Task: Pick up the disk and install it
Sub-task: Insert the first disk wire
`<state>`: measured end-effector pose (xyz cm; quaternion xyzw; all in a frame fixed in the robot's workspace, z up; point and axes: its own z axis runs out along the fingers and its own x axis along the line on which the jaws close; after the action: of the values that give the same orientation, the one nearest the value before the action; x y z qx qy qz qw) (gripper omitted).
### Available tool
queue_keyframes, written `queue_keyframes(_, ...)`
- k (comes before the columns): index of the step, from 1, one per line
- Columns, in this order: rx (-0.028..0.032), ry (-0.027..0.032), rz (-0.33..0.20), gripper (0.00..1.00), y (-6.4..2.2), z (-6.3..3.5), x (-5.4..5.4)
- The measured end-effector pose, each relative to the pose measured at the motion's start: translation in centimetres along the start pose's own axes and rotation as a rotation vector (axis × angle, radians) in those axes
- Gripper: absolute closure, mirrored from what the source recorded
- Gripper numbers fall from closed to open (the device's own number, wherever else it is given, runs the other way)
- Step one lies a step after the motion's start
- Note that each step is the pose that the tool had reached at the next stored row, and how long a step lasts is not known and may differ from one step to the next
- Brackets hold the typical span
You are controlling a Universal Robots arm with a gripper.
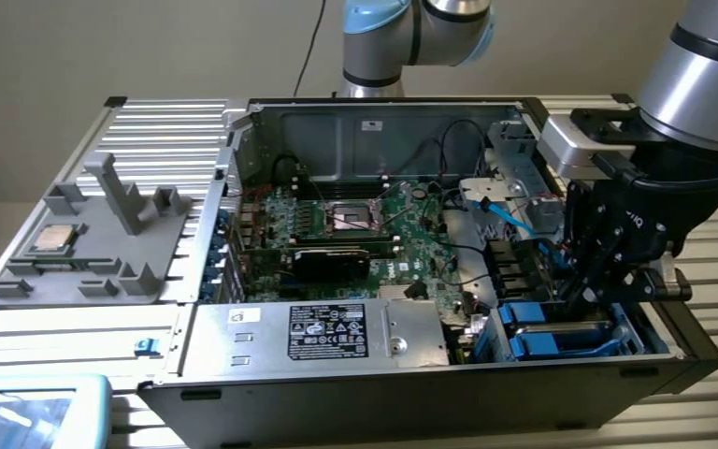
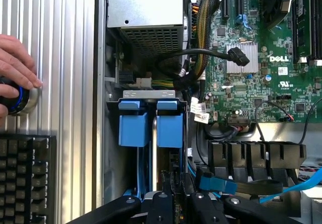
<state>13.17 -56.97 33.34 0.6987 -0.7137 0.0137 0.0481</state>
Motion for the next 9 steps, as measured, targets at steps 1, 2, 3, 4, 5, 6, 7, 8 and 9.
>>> queue_keyframes(1, -0.0001, -0.0002, 0.000, 0.83, -0.02, 0.02, 0.00)
queue_keyframes(2, -0.0002, -0.0003, 0.000, 0.83, -0.06, 0.03, 0.00)
queue_keyframes(3, -0.0004, -0.0003, 0.000, 0.83, -0.10, 0.04, 0.00)
queue_keyframes(4, -0.0005, -0.0003, 0.001, 0.83, -0.12, 0.05, 0.01)
queue_keyframes(5, -0.0005, -0.0002, 0.001, 0.83, -0.12, 0.06, 0.01)
queue_keyframes(6, -0.0007, 0.0000, 0.001, 0.83, -0.12, 0.06, 0.01)
queue_keyframes(7, -0.0010, -0.0001, 0.001, 0.83, -0.14, 0.07, 0.02)
queue_keyframes(8, -0.0013, -0.0002, 0.001, 0.83, -0.14, 0.08, 0.02)
queue_keyframes(9, -0.0014, -0.0001, 0.002, 0.83, -0.15, 0.09, 0.01)
